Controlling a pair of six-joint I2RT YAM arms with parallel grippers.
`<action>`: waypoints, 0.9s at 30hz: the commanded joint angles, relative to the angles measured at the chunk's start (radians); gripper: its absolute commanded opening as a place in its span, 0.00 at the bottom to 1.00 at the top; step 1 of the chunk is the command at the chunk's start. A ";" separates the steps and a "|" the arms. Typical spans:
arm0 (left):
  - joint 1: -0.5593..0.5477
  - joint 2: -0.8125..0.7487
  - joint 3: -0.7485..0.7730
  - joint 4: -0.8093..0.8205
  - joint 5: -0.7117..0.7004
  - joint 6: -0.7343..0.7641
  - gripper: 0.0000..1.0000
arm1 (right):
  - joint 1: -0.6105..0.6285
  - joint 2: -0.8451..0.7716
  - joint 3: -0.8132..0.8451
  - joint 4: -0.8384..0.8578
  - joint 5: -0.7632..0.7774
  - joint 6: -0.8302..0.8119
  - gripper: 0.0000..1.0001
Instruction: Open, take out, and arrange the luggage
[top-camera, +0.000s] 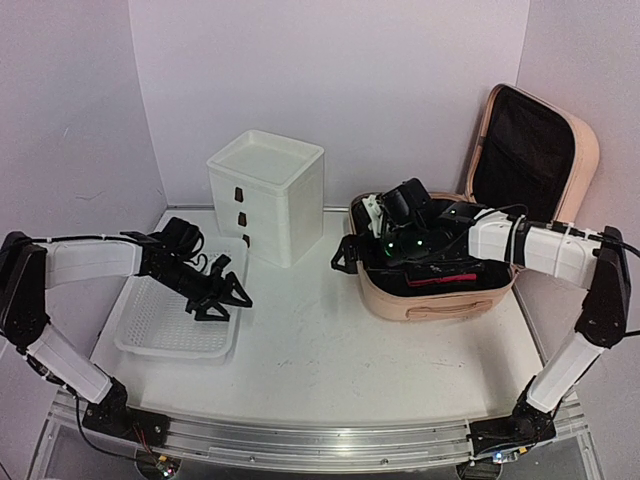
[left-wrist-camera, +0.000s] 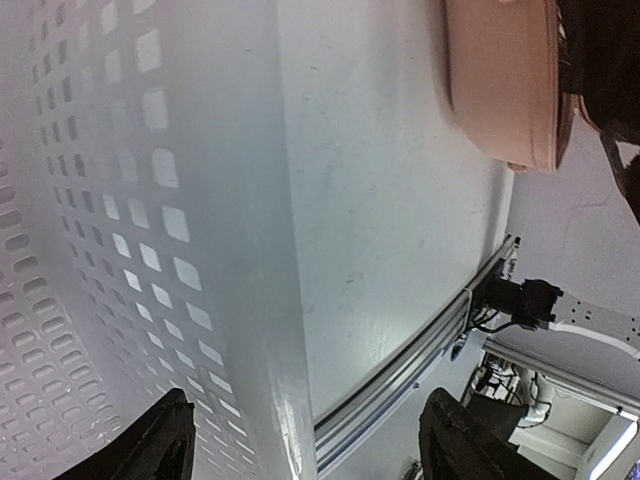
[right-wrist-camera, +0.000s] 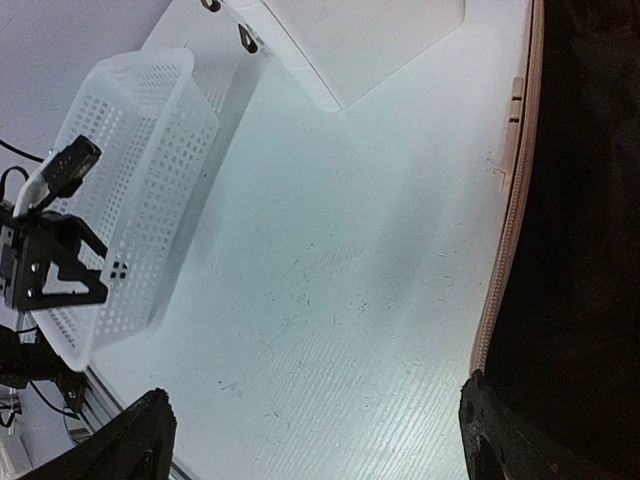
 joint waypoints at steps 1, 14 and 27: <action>-0.116 0.052 0.036 0.221 0.117 -0.119 0.77 | 0.017 0.067 0.033 0.072 -0.013 0.059 0.98; -0.236 -0.297 0.160 -0.229 -0.266 0.233 0.80 | 0.177 0.328 0.234 0.100 0.084 0.143 0.98; 0.040 -0.488 0.210 -0.414 -0.800 0.265 0.95 | 0.290 0.613 0.567 -0.075 0.248 0.074 0.71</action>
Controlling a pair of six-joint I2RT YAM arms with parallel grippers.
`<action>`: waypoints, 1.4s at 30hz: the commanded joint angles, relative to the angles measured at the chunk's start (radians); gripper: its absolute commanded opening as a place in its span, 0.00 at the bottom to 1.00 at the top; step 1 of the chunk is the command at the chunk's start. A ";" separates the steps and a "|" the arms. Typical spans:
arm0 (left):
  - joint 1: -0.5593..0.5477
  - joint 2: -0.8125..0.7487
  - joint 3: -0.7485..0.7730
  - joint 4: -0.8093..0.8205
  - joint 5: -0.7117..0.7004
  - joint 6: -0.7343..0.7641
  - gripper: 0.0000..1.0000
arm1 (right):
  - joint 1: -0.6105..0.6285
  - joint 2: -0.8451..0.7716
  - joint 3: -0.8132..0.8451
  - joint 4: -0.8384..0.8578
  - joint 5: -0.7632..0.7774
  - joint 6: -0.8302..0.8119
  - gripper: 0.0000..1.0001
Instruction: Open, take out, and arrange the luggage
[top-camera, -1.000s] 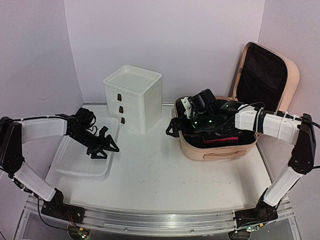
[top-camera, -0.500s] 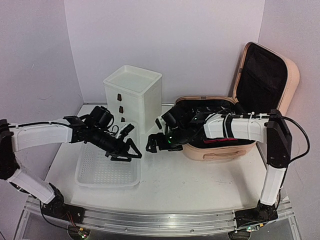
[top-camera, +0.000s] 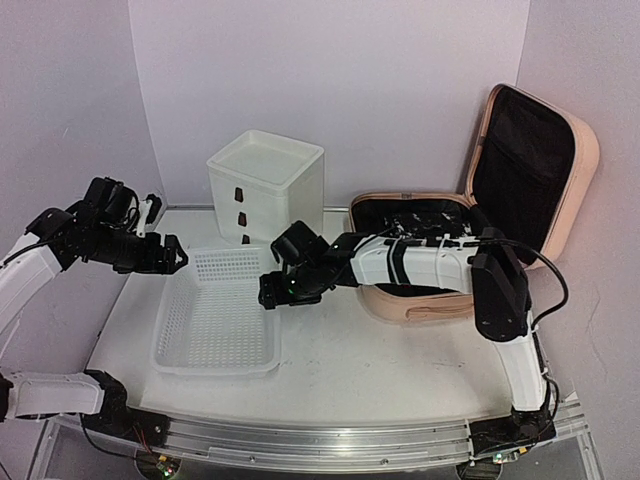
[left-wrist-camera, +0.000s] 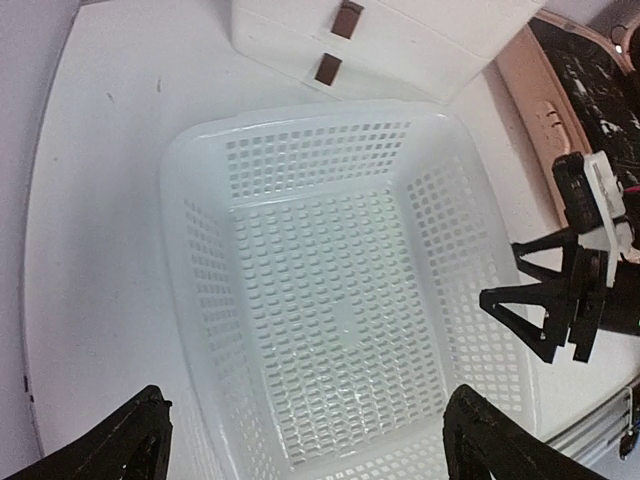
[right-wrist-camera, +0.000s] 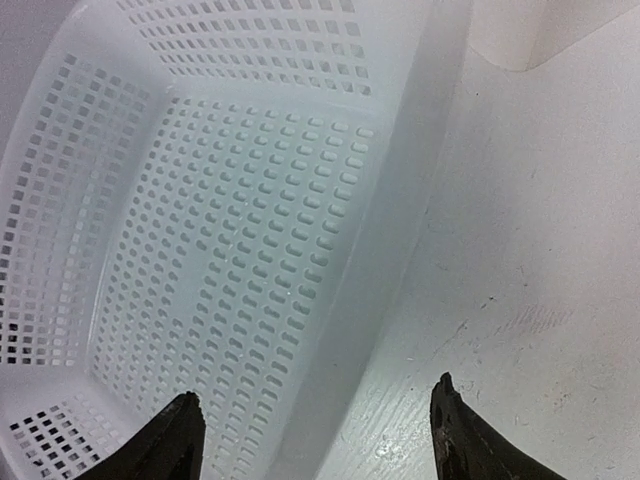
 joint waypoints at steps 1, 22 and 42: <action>0.005 -0.014 0.013 -0.019 -0.167 -0.006 0.95 | 0.044 0.059 0.113 -0.100 0.114 -0.055 0.63; 0.006 0.198 -0.032 0.160 0.110 -0.042 0.95 | -0.024 -0.327 -0.300 -0.229 0.270 -0.234 0.00; 0.008 0.138 -0.117 0.222 0.167 -0.091 0.94 | -0.134 0.128 0.250 -0.326 -0.114 -1.009 0.17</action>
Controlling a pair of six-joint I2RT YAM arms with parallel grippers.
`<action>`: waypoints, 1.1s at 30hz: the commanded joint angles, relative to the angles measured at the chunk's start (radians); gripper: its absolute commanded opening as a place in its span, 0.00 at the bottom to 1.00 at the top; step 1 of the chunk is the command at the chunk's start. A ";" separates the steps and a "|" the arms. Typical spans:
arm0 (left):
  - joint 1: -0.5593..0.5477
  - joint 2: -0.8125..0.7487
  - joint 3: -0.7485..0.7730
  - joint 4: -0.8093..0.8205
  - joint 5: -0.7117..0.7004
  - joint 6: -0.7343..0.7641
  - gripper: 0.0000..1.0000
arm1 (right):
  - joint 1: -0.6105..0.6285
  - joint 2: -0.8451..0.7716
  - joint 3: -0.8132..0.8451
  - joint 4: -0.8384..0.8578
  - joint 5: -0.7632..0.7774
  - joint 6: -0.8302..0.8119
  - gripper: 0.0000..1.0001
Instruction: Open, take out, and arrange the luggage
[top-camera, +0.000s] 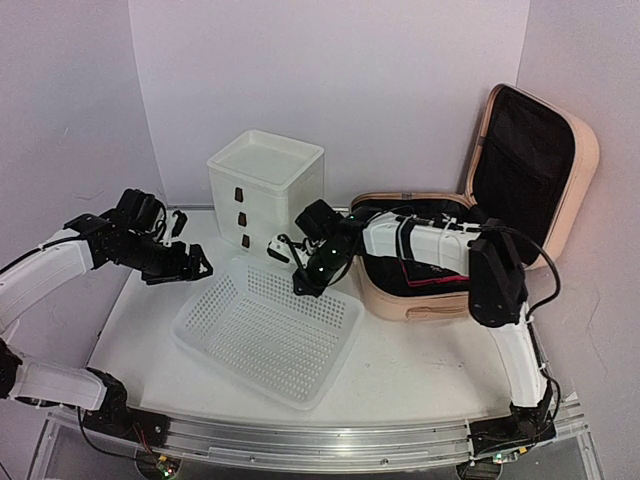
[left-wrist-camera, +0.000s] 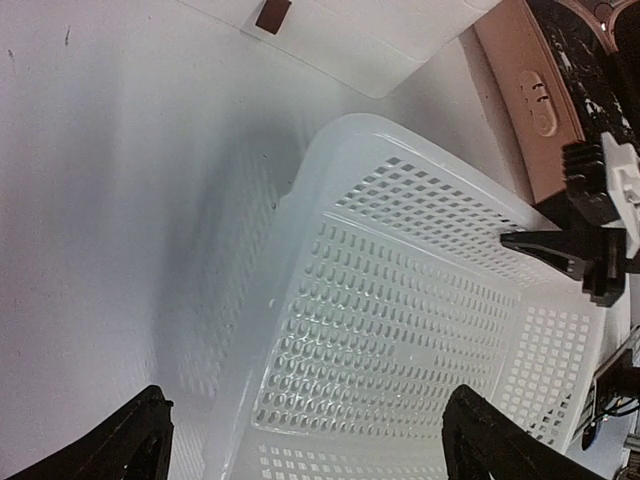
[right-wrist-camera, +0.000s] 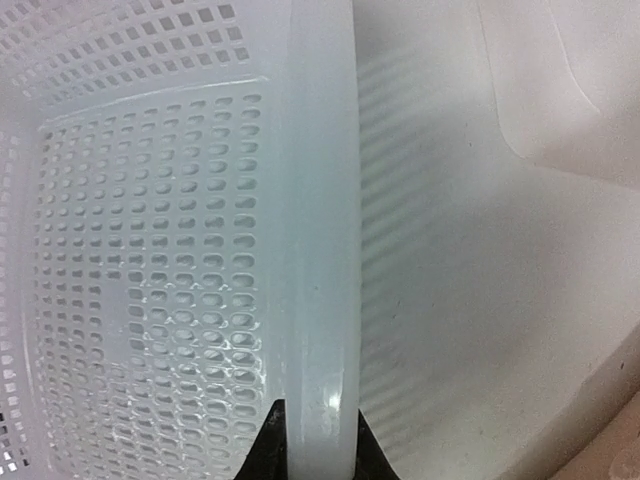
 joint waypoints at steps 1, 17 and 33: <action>0.005 -0.026 -0.032 0.052 0.042 -0.030 0.94 | 0.007 0.128 0.206 -0.108 0.053 -0.192 0.26; 0.010 0.062 0.027 0.084 0.002 0.080 0.97 | -0.118 -0.521 -0.293 -0.201 0.424 0.575 0.98; 0.080 0.484 0.245 -0.102 -0.080 0.281 0.82 | -0.211 -0.599 -0.376 -0.127 0.379 1.086 0.98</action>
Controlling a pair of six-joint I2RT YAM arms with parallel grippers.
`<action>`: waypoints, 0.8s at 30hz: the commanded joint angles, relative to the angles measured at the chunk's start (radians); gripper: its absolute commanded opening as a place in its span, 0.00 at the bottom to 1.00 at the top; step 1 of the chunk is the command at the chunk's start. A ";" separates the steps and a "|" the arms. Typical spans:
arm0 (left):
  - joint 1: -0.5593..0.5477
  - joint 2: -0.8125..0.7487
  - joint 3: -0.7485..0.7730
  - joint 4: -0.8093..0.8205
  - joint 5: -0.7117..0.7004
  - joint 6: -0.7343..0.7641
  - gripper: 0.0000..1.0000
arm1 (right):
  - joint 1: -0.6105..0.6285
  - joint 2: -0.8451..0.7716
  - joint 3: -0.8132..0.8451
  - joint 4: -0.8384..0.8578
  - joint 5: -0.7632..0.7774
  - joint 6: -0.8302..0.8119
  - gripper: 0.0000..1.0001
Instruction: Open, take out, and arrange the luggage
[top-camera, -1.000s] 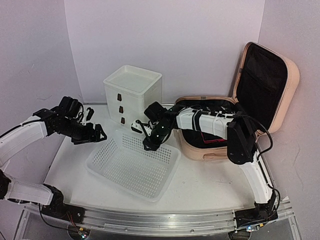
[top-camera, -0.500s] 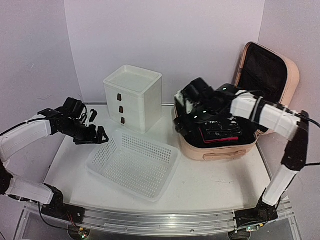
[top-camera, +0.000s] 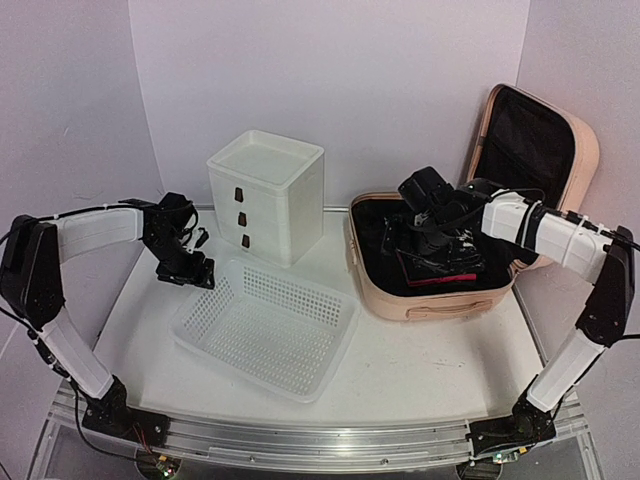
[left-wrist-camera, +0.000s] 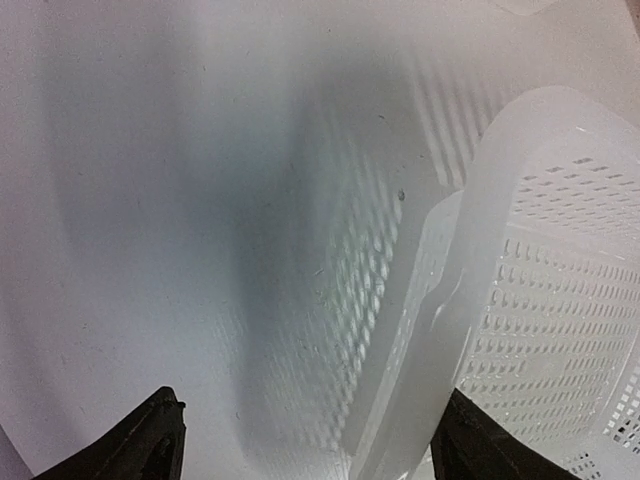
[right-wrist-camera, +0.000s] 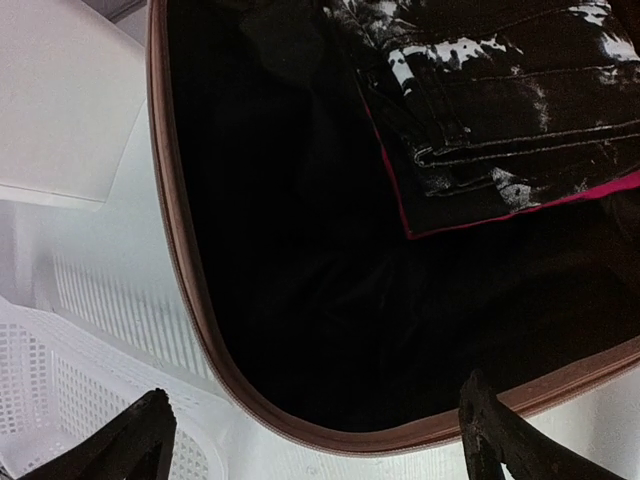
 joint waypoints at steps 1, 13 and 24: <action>0.029 0.073 0.073 -0.041 0.042 0.031 0.80 | 0.002 -0.013 0.066 0.041 0.024 0.041 0.98; 0.104 0.057 -0.051 0.112 0.238 -0.187 0.34 | -0.014 -0.091 -0.011 0.040 0.102 0.001 0.98; 0.104 0.115 -0.013 0.131 0.342 -0.331 0.35 | -0.226 -0.079 -0.099 0.060 0.027 0.150 0.98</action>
